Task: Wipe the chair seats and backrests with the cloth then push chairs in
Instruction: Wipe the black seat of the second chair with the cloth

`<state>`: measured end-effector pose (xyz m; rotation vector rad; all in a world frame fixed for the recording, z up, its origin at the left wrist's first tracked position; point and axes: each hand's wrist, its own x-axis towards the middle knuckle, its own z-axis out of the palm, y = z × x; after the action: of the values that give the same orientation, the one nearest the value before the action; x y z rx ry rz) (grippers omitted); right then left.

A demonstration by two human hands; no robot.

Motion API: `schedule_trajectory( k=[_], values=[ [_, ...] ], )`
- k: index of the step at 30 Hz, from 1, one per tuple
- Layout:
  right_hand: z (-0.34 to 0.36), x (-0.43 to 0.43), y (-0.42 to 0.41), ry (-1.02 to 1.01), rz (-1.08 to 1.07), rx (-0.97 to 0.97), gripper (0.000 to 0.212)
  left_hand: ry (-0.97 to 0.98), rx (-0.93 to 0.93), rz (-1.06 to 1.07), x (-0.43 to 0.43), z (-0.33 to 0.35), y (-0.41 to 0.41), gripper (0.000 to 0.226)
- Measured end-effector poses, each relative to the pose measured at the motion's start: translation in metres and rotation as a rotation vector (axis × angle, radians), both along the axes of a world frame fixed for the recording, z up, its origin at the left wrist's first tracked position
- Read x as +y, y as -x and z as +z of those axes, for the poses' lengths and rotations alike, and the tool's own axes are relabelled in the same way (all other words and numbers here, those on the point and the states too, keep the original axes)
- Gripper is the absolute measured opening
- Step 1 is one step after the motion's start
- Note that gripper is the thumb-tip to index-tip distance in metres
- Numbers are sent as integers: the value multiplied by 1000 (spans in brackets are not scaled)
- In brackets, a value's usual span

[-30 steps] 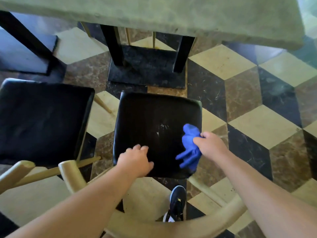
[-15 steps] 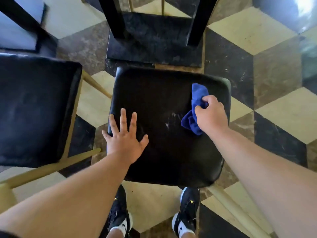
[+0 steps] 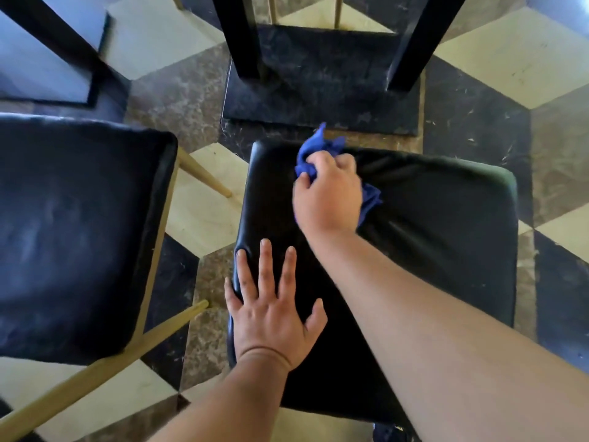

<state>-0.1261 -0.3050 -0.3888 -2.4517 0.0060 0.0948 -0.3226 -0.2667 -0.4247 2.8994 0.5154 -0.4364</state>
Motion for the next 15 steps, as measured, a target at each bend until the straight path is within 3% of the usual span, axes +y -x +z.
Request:
schedule_trajectory(
  k=[4,8,15],
  values=[
    [0,55,4,-2,244,10,21,4,62,-24,4,0,-3,97],
    [1,49,7,-35,390,51,20,-19,5,-31,4,1,-2,93],
    [6,-106,-17,133,224,27,21,-28,-11,1,1,0,1,98]
  ],
)
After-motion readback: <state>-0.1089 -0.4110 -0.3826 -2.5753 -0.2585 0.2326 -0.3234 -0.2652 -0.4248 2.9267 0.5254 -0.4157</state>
